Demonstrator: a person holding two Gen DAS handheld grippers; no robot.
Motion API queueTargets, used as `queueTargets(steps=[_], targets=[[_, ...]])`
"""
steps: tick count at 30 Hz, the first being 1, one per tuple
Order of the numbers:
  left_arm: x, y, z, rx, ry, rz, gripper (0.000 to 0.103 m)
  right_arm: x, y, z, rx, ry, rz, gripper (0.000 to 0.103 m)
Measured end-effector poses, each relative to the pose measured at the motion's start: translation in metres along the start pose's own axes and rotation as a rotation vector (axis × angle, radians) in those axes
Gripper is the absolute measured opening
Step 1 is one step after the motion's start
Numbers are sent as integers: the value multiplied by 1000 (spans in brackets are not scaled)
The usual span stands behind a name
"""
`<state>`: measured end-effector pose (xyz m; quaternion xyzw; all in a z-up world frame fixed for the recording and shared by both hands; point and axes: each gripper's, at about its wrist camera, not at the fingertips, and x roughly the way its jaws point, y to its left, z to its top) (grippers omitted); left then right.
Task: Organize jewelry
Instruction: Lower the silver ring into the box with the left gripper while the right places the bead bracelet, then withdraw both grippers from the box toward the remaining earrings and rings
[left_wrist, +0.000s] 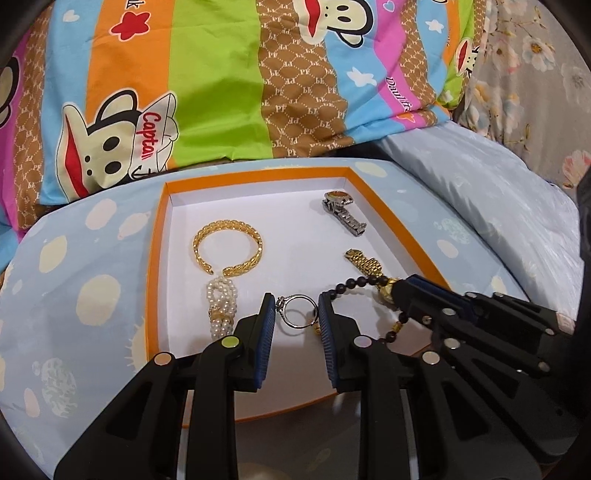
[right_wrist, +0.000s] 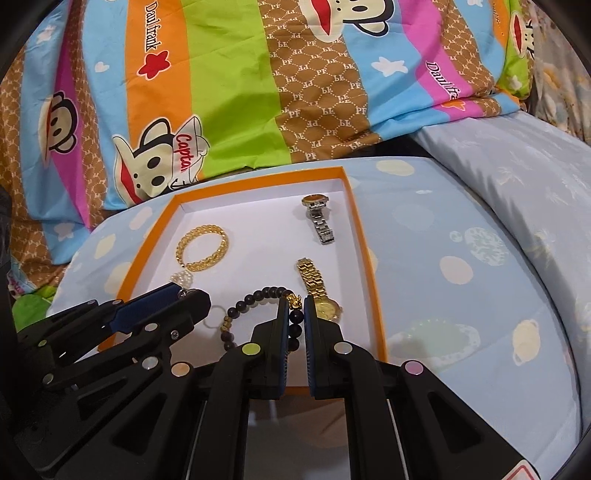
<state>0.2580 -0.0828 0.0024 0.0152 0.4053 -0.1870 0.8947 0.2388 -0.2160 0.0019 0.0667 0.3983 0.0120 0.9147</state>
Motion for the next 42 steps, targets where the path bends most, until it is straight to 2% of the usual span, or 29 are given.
queueTargets(steps=[4, 5, 6, 8, 16, 22, 26, 32, 36, 39, 42], targets=[[2, 4, -2, -19, 3, 2, 24, -4, -1, -2, -2, -14, -6, 9], [1, 5, -2, -20, 0, 0, 28, -6, -1, -2, -1, -17, -4, 9], [1, 5, -2, -22, -2, 3, 33, -8, -1, -2, -1, -22, -3, 9], [-4, 8, -2, -43, -14, 7, 53, -13, -1, -2, 0, -35, -3, 9], [-58, 35, -7, -134, -108, -11, 54, -55, -6, -16, 22, -87, 25, 10], [-106, 57, -42, -167, -139, 36, 54, -82, -5, -56, 24, -69, 56, 11], [-117, 61, -75, -176, -108, 70, 54, -87, 3, -85, 20, -25, 75, 13], [-117, 56, -110, -193, -57, 66, 54, -89, 15, -118, 8, 27, 97, 15], [-112, 49, -124, -182, -30, 67, 54, -91, 20, -129, -1, 40, 101, 16], [-112, 44, -130, -167, -17, 55, 54, -96, 23, -134, -9, 34, 101, 25], [-111, 39, -135, -152, -5, 59, 54, -98, 25, -137, -13, 37, 103, 25]])
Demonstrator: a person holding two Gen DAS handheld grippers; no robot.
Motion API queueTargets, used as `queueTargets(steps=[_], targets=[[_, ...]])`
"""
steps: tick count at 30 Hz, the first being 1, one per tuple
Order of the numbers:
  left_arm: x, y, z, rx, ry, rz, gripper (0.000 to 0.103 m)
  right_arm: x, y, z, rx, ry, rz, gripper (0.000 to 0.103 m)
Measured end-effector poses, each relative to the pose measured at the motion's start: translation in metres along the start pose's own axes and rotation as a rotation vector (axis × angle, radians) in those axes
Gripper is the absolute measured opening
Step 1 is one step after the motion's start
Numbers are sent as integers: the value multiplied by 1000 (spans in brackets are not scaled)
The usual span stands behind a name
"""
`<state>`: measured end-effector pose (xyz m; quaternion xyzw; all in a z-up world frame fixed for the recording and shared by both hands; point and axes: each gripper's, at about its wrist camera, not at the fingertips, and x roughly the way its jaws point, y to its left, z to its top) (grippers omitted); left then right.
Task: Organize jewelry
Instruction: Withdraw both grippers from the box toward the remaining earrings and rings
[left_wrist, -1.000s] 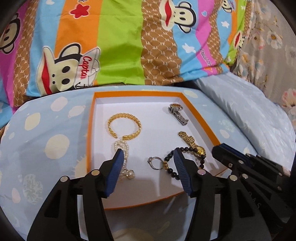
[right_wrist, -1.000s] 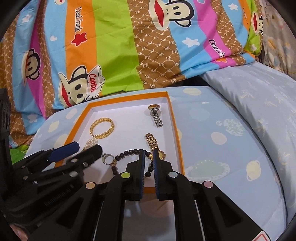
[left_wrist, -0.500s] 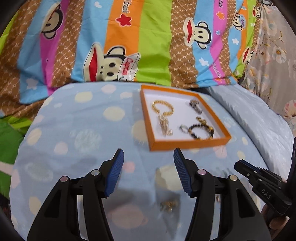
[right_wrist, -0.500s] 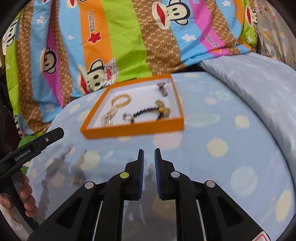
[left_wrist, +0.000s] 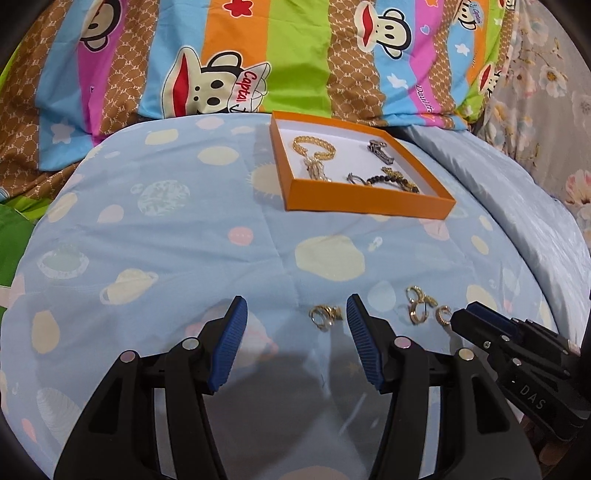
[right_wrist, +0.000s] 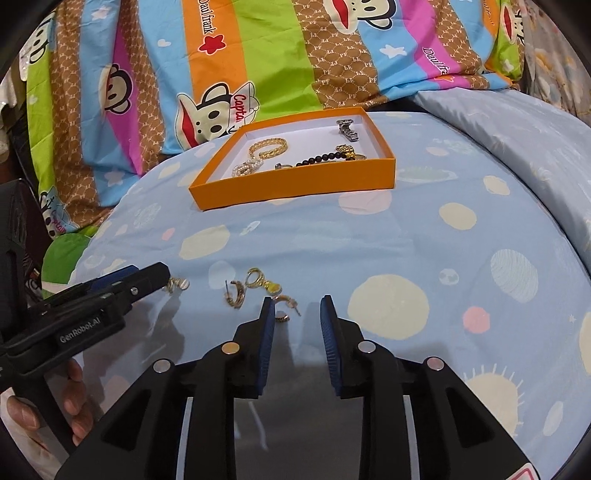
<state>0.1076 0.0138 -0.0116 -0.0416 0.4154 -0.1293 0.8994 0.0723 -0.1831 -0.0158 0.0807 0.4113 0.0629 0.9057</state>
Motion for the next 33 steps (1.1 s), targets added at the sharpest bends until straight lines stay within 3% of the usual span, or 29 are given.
queueTargets(steps=[6, 10, 17, 20, 22, 33], targets=[[0, -2, -1, 9, -4, 6, 57, 1, 3, 1, -11, 3, -8, 26], [0, -2, -2, 13, 0, -1, 57, 4, 6, 2, -22, 9, -14, 35], [3, -4, -2, 18, 11, -9, 57, 13, 16, 4, -45, 34, -27, 35], [4, -4, -2, 17, 18, -9, 57, 14, 17, 4, -48, 37, -40, 30], [5, -5, -2, 19, 23, -8, 57, 14, 17, 4, -48, 38, -48, 19], [5, -5, -1, 21, 26, -9, 56, 10, 13, 4, -27, 17, -38, 18]])
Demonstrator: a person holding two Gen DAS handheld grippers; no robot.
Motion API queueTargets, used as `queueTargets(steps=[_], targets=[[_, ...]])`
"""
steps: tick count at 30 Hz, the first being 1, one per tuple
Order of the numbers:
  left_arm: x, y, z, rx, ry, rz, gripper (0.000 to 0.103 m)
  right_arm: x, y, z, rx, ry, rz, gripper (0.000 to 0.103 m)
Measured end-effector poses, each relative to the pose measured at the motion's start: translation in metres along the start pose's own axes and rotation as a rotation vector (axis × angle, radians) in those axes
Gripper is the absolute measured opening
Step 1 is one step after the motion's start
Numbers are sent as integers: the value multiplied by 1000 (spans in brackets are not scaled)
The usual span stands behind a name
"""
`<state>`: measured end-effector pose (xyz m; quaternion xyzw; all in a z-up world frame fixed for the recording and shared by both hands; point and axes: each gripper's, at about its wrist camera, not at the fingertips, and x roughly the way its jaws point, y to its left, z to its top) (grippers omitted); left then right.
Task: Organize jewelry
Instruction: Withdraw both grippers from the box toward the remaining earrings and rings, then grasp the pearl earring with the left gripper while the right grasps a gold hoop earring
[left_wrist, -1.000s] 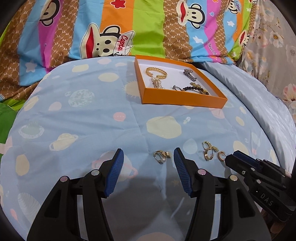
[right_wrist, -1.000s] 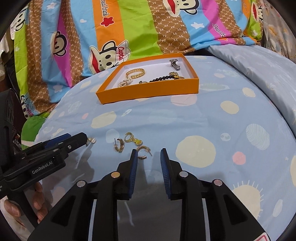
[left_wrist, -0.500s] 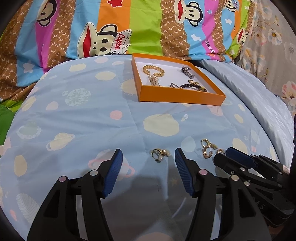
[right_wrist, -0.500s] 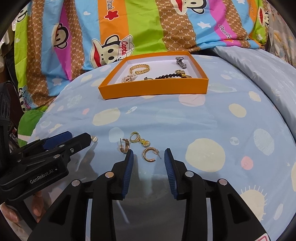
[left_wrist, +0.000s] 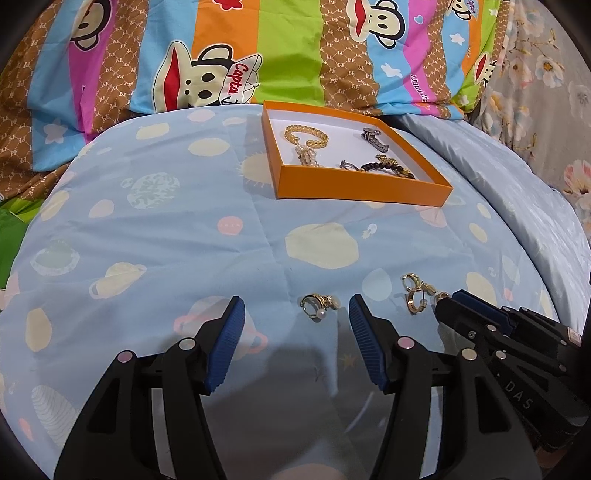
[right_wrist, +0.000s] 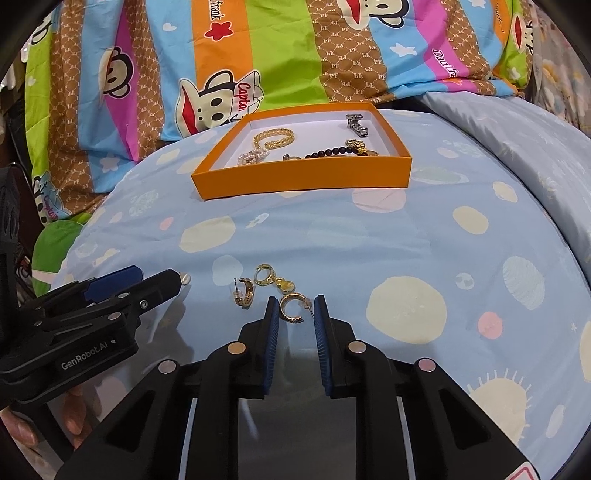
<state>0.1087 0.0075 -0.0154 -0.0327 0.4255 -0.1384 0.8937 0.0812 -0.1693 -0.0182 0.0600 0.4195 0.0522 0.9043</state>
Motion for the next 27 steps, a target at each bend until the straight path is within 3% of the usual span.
queueTargets(steps=[9, 12, 14, 18, 23, 27], targets=[[5, -2, 1, 6, 9, 2, 56, -1, -1, -1, 9, -4, 4, 18], [5, -5, 1, 20, 10, -1, 51, -1, -1, -1, 13, -4, 8, 18], [5, -8, 1, 35, 12, -12, 41, -1, -2, -1, 15, -5, 10, 18], [8, -13, 2, 58, 18, -19, 33, -1, -2, -1, 17, -6, 11, 18], [9, -13, 2, 57, 24, -33, 11, -2, -3, -1, 19, -11, 11, 18], [7, -13, 2, 54, 16, -32, 11, -4, -4, -1, 23, -16, 13, 18]])
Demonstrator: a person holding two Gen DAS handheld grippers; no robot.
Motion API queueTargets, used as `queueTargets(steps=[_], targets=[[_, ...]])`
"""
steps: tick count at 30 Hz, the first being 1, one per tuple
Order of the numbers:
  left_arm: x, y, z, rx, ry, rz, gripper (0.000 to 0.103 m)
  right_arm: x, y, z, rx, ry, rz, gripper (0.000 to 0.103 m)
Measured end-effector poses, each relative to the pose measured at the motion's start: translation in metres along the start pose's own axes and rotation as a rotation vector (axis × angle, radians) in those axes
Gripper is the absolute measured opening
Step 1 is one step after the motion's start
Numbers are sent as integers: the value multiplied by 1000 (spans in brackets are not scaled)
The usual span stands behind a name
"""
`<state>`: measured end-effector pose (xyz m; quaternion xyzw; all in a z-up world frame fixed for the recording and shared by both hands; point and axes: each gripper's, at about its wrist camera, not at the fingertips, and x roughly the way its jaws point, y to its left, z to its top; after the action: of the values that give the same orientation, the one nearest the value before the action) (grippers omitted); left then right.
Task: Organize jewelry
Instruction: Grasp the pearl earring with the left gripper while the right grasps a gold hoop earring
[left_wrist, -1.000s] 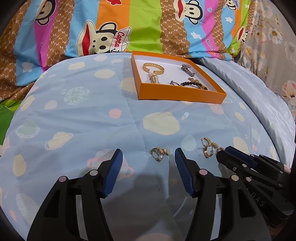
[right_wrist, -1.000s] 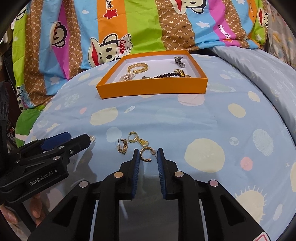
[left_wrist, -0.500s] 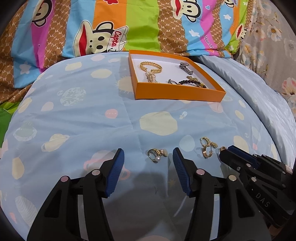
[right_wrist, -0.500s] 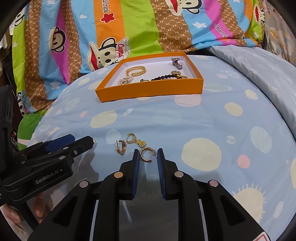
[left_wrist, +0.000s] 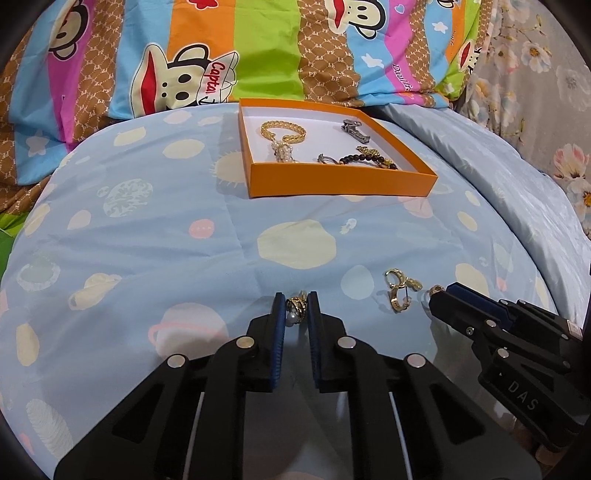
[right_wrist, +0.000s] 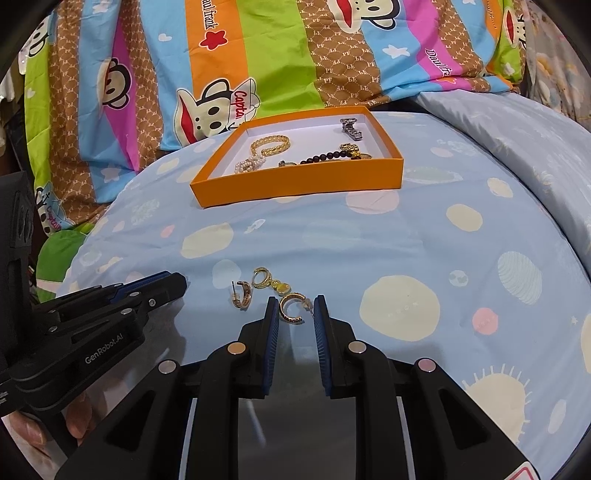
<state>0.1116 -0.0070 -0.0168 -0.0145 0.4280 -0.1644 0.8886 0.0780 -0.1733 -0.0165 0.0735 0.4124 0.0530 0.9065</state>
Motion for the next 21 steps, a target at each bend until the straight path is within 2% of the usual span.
queueTargets(steps=[12, 16, 21], targets=[[-24, -1, 2, -32, -25, -45, 11, -15, -8, 3, 21, -31, 7, 18], [-34, -2, 11, -29, -43, -60, 11, -22, -11, 16, 19, -56, 13, 18], [-39, -2, 36, 3, -90, -44, 11, -24, -13, 44, -18, -98, -5, 18]])
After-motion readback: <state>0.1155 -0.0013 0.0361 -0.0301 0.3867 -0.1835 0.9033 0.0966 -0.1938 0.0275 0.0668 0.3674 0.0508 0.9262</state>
